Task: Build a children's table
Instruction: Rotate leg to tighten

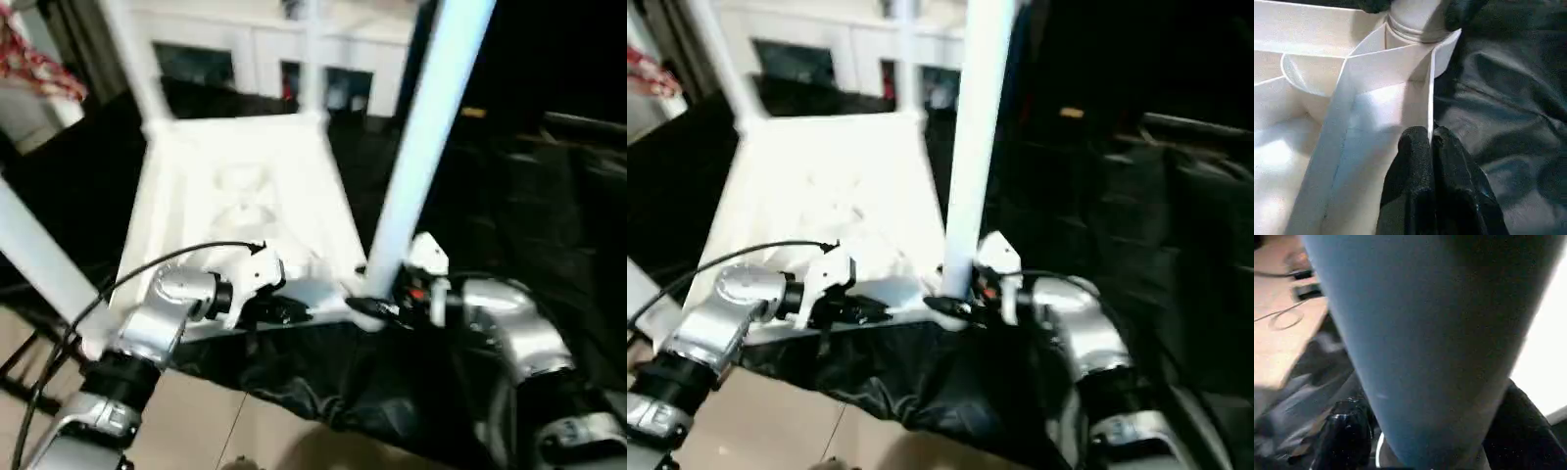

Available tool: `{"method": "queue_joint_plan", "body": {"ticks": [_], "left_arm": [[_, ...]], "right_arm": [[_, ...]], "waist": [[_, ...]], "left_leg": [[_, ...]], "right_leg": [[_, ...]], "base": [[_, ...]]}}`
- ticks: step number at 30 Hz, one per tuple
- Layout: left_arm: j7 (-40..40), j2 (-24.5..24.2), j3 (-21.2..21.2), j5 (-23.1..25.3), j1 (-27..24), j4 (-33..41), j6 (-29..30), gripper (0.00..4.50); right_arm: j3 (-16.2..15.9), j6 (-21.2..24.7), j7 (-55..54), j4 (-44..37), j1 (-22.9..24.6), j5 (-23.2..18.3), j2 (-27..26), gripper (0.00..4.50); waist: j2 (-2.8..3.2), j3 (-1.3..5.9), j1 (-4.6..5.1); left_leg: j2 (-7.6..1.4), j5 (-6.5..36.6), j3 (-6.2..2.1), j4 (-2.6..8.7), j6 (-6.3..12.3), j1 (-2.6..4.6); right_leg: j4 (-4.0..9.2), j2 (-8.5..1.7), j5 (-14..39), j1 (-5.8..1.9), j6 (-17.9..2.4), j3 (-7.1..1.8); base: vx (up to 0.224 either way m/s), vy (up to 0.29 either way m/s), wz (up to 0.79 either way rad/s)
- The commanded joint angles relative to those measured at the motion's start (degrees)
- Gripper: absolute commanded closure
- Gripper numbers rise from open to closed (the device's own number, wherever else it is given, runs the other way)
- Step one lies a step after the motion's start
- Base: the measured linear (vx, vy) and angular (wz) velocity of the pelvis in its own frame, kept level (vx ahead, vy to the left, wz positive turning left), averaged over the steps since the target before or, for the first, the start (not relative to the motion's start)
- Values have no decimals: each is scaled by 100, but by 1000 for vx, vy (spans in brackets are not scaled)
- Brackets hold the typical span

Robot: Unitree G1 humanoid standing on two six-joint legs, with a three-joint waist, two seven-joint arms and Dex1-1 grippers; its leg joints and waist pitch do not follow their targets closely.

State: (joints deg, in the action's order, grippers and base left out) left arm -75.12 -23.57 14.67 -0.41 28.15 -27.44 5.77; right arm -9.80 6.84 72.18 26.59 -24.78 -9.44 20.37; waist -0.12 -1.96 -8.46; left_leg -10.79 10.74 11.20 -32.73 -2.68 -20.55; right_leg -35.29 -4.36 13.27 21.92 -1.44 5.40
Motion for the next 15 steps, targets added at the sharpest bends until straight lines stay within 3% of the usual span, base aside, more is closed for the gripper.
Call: {"method": "queue_joint_plan", "body": {"ticks": [1,4,6,13,14,15], "left_arm": [[109,-24,34,56,175,-168,18,450],[62,-50,46,35,198,-199,-2,450],[52,-47,61,2,224,-217,-7,450],[509,115,-115,-23,190,-191,74,450],[659,166,-172,-26,170,-172,116,450],[659,166,-172,-26,170,-172,116,450]], "right_arm": [[-582,191,581,-13,201,82,-5,200],[-639,201,648,-32,211,63,40,231],[-635,237,615,-86,255,-16,-6,236],[-515,169,156,14,382,37,-325,244],[-474,146,-152,93,380,114,-431,244],[-474,146,-152,93,380,114,-431,245]], "waist": [[-5,299,1],[5,264,2],[15,264,3],[14,283,1],[14,273,-2],[18,245,19]], "left_leg": [[-339,462,-140,276,682,45],[-368,966,-149,341,305,76],[-359,1030,-155,349,213,77],[-351,839,-145,328,243,62],[-345,857,-152,333,224,50],[-343,1107,-158,364,136,71]], "right_leg": [[298,-505,-499,-270,-1354,-334],[387,-524,360,-260,-1229,-352],[406,-535,536,-264,-1158,-363],[368,-524,170,-267,-1224,-362],[376,-534,217,-273,-1218,-360],[429,-539,629,-259,-1165,-359]], "base": [[0,0,0],[0,0,0],[0,0,0],[0,0,0],[0,0,0],[0,0,0]]}}
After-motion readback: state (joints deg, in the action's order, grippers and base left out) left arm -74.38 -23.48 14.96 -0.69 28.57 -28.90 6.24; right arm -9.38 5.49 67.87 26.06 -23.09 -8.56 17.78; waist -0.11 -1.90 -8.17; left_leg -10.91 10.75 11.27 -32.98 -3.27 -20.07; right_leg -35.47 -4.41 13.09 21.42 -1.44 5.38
